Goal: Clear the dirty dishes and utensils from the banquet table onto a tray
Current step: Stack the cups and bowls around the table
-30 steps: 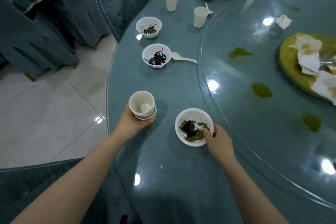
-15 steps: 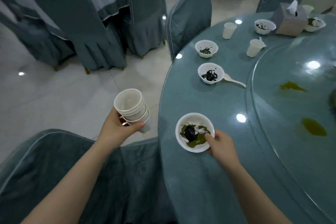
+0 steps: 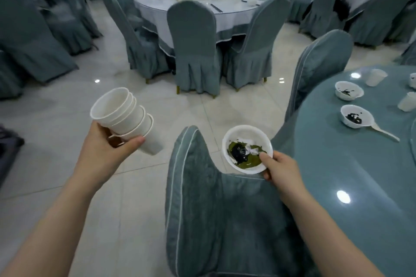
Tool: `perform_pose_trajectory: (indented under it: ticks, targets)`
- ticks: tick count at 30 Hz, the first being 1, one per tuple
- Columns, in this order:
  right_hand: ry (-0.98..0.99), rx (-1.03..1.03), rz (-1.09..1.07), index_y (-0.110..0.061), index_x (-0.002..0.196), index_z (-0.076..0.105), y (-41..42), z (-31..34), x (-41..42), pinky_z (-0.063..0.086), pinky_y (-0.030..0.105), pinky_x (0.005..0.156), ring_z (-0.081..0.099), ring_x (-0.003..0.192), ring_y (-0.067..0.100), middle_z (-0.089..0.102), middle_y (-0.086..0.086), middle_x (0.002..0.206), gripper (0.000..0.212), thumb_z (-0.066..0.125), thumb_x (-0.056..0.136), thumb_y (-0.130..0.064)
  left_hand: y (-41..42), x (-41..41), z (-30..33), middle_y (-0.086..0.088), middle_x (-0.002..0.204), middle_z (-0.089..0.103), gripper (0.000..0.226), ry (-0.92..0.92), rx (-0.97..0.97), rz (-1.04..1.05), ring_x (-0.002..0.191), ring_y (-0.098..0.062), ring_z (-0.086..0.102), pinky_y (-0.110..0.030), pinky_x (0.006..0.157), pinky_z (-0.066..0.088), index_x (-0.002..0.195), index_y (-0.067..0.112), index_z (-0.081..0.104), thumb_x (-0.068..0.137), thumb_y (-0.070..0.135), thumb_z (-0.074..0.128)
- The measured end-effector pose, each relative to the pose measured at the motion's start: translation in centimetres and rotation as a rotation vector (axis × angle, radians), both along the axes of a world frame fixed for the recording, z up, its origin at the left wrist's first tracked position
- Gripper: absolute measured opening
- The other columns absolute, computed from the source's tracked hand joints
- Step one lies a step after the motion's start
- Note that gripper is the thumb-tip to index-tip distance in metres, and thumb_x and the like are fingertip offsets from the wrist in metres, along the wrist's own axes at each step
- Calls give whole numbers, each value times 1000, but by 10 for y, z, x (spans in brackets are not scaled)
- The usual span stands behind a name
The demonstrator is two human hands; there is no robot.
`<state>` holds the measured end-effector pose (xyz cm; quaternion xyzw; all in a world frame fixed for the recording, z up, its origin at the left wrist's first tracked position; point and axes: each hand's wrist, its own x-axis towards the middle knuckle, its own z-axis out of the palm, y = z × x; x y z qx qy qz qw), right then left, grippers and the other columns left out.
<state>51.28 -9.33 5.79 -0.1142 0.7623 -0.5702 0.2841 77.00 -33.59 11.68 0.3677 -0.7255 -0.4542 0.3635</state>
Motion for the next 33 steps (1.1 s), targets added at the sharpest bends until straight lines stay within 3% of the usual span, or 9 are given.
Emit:
perform_pose_trajectory:
  ticks: [3,7,14,17,20,26,33]
  targets:
    - [-34,-63,19,-11,83,67,-34,9,58,38,20,46,41,43,6,53,-7,48,15,57,91,-18,-23,72,4,21,97,68,60,23,19,22,83,5,66,-18,65,51,107,42,55,62,19,87]
    - [-82,-146,42,-12,95,67,-74,22,116,37,20,47,40,45,5,53,-6,51,12,58,91,-19,-53,144,-1,-2,110,67,59,8,52,37,91,-6,66,-22,73,52,121,15,53,70,10,81]
    - [-28,-155,155,-22,98,67,-152,52,171,40,23,52,45,47,3,57,-5,58,11,58,91,-23,-106,227,-9,2,110,67,59,29,83,136,89,-1,66,-22,73,50,121,19,54,70,7,81]
    - [-8,-147,174,-22,101,65,-182,57,174,41,20,49,45,45,3,57,-4,57,12,58,91,-22,-124,243,-15,-1,110,67,67,46,98,177,92,-7,67,-25,73,52,122,17,54,63,17,85]
    - [37,-121,155,-20,107,62,-208,53,169,41,20,46,47,46,4,56,0,60,17,58,91,-21,-146,249,-20,0,109,68,69,51,106,186,93,-9,67,-29,73,53,122,18,54,60,21,85]
    - [36,-78,109,-19,113,60,-265,29,144,39,22,46,45,44,5,55,-1,55,21,58,92,-18,-215,226,-30,5,105,66,60,30,119,208,84,4,66,-10,65,49,119,21,52,69,1,79]
    - [33,-106,-42,-29,101,61,-327,21,60,41,25,50,47,47,6,60,-4,57,14,57,92,-18,-323,105,-28,-4,108,66,58,3,114,94,78,4,64,-6,61,48,123,10,52,72,0,77]
